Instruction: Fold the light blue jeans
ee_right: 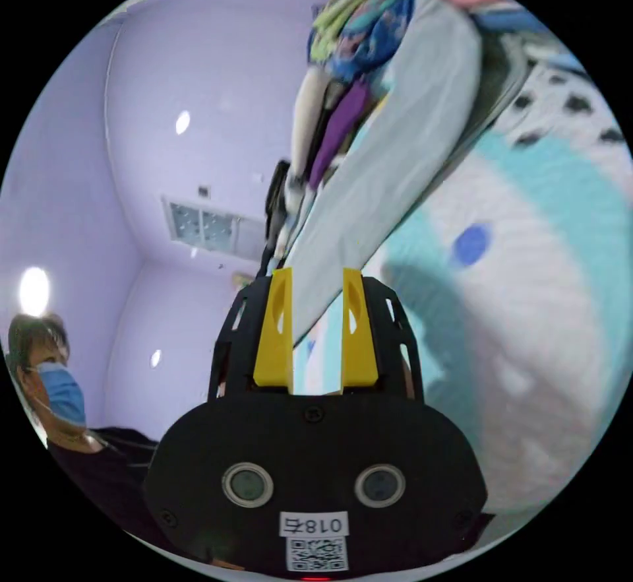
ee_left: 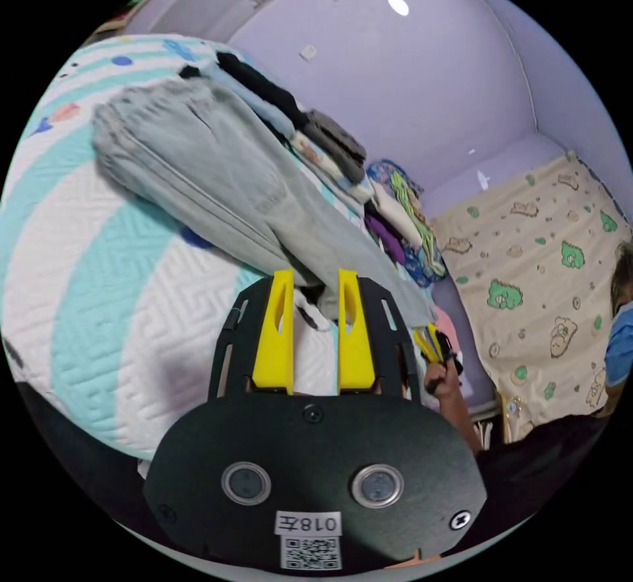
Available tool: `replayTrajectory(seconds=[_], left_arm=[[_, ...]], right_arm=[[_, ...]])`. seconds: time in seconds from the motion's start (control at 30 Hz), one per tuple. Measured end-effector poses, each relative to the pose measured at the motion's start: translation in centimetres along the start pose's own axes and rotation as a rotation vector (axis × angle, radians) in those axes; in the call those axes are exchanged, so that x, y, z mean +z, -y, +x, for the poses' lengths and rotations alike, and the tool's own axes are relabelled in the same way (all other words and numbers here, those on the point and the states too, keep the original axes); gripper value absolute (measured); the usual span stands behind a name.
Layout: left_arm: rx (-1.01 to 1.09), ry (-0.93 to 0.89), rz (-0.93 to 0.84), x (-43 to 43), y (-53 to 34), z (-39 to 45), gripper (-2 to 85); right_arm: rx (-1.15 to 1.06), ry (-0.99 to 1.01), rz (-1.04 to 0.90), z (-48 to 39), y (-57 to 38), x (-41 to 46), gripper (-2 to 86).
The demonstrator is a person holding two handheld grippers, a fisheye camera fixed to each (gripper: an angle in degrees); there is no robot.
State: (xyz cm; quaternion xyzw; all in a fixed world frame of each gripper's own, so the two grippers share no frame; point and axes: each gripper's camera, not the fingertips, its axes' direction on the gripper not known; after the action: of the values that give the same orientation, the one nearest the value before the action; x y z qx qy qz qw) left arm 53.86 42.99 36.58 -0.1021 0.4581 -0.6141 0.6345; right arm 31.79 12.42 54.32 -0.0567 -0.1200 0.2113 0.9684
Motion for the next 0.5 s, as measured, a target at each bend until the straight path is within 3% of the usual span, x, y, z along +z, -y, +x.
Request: replayTrajectory(seconds=[0.07, 0.2, 0.33, 0.5], left_arm=[[-0.067, 0.071, 0.131, -4.3, -0.8, -3.4, 10.5], [-0.212, 0.076, 0.228, -9.2, -1.1, -9.7, 13.1], [-0.224, 0.034, 0.185, -11.1, 1.2, -14.9, 17.8], [-0.093, 0.16, 0.101, -11.0, 4.7, -16.5, 21.4]], right_arm=[[-0.041, 0.007, -0.139, -2.0, -2.2, 4.4, 11.4], [-0.196, -0.065, -0.382, -7.0, -6.8, 13.2, 11.6], [-0.296, -0.118, -0.443, -10.4, -8.9, 17.8, 11.8], [-0.364, -0.227, -0.397, -13.8, -9.7, 20.6, 11.9]])
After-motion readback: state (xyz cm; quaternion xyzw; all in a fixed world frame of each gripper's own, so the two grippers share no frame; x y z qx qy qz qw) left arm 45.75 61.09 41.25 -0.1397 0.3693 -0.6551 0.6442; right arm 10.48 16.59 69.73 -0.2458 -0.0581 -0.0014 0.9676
